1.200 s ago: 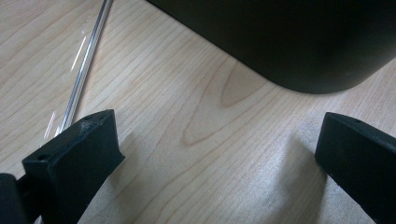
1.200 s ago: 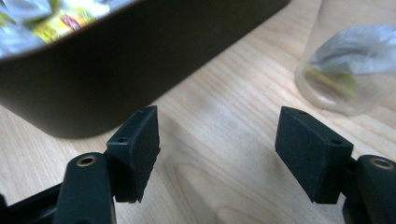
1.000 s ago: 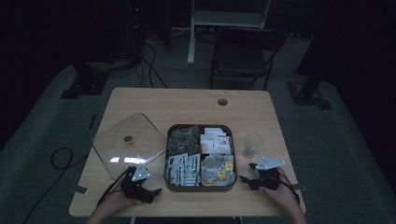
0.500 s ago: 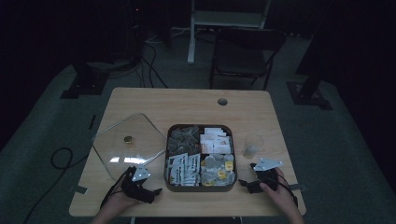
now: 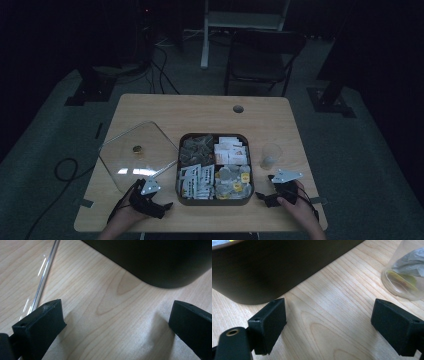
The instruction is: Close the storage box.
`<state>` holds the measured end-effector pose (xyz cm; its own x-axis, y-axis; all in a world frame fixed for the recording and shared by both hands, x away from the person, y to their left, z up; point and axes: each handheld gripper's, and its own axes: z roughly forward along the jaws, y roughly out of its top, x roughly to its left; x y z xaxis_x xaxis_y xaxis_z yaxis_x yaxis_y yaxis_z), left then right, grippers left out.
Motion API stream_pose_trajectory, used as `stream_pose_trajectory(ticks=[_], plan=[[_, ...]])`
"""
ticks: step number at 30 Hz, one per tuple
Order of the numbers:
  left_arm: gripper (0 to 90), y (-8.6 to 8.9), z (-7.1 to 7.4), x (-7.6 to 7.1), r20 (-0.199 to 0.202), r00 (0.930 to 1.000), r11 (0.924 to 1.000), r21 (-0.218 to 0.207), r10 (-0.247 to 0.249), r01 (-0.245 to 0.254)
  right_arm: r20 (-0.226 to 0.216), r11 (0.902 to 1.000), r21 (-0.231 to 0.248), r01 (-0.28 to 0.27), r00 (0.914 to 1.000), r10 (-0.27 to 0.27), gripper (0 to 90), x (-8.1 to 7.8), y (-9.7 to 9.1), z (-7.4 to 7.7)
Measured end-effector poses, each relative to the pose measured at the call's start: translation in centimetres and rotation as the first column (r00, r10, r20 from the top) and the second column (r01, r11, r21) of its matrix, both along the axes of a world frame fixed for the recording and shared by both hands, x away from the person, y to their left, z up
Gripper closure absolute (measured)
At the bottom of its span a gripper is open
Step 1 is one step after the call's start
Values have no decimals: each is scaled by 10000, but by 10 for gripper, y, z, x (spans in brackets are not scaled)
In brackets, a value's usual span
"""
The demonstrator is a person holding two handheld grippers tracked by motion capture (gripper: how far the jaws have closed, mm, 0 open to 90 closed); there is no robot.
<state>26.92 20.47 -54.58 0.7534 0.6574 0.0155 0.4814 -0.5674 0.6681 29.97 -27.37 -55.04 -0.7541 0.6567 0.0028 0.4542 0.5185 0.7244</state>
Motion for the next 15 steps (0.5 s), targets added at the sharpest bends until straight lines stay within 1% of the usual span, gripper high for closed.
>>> stream_pose_trajectory(ticks=[5,7,10,12,14,15], plan=[[6,-2,3,1,-238,9997,9996,287,-42,49,0,10000,-2,0,10000,0,124,0,0,0],[6,-2,3,1,-243,9997,9994,342,-3,12,0,10000,-2,1,10000,-1,124,0,0,0],[6,-2,4,1,-143,9998,9990,420,130,-123,-2,10000,-4,-1,10000,1,124,0,0,0],[5,0,6,1,-124,9996,9992,307,256,-252,0,10000,-5,-2,10000,2,124,0,0,0],[6,1,9,2,-13,9994,9991,275,332,-332,0,10000,-4,-1,10000,1,124,0,0,0],[6,2,10,2,24,9992,9990,176,401,-402,-3,10000,-1,-2,10000,2,124,0,0,0]])
